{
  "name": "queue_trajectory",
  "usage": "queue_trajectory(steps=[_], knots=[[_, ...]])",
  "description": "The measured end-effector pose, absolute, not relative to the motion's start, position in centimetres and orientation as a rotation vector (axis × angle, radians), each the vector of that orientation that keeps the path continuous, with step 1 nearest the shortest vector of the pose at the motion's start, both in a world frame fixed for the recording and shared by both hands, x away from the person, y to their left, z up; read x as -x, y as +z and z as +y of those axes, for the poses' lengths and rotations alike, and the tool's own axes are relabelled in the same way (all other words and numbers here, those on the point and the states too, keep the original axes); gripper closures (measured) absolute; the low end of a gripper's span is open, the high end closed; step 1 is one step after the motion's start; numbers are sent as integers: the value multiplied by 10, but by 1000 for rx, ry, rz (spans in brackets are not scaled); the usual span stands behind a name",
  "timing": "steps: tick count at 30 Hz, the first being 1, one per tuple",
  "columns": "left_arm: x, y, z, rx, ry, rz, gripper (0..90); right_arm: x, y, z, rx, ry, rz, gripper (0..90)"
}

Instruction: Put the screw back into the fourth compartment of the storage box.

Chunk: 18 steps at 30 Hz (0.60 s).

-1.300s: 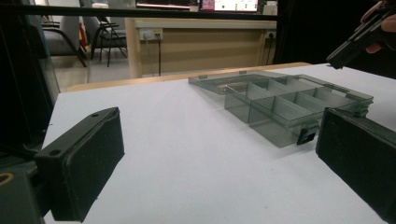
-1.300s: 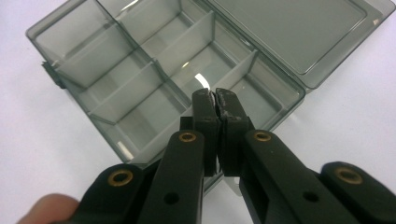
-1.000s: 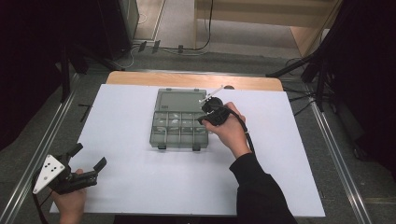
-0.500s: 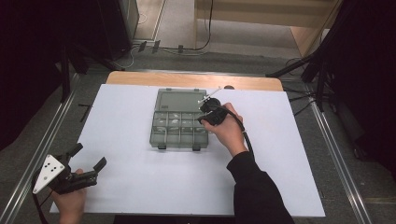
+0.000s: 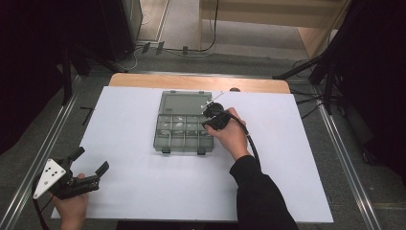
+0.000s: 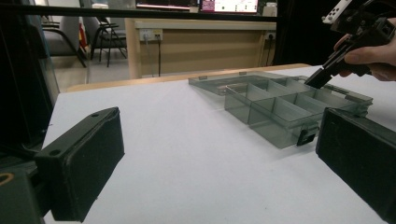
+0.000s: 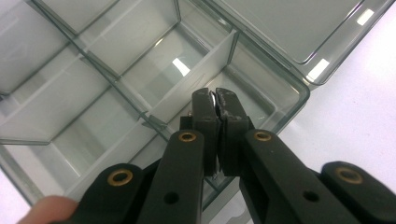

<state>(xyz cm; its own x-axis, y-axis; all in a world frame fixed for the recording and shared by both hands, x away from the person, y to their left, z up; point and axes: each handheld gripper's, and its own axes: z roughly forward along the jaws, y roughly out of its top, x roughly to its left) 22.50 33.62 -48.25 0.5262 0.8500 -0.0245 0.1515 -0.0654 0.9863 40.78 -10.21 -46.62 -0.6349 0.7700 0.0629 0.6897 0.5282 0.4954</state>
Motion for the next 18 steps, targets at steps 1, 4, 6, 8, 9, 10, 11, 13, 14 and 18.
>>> queue_trajectory(steps=[1, 4, 6, 8, 9, 10, 11, 13, 14, 18], knots=[[-225, -483, 336, -1555, 719, 888, 12, -408, -467, -102, -1258, 730, 2602, 897], [-225, -483, 336, -1554, 719, 888, 12, -409, -469, -102, -1262, 726, 2605, 897], [-225, -483, 336, -1555, 721, 889, 12, -409, -470, -102, -1258, 720, 2610, 897], [-225, -483, 336, -1555, 720, 889, 12, -409, -471, -101, -1255, 716, 2613, 897], [-225, -483, 336, -1555, 720, 889, 12, -409, -471, -101, -1257, 716, 2611, 897], [-225, -483, 336, -1555, 720, 889, 12, -409, -471, -101, -1257, 716, 2611, 897], [-225, -483, 336, -1555, 720, 889, 12, -410, -471, -102, -1257, 717, 2612, 896], [-225, -483, 336, -1555, 720, 889, 12, -410, -472, -101, -1258, 714, 2610, 896], [-225, -483, 336, -1555, 720, 889, 12, -409, -472, -102, -1255, 713, 2615, 896], [-225, -483, 336, -1555, 720, 889, 11, -409, -473, -101, -1256, 717, 2619, 884]])
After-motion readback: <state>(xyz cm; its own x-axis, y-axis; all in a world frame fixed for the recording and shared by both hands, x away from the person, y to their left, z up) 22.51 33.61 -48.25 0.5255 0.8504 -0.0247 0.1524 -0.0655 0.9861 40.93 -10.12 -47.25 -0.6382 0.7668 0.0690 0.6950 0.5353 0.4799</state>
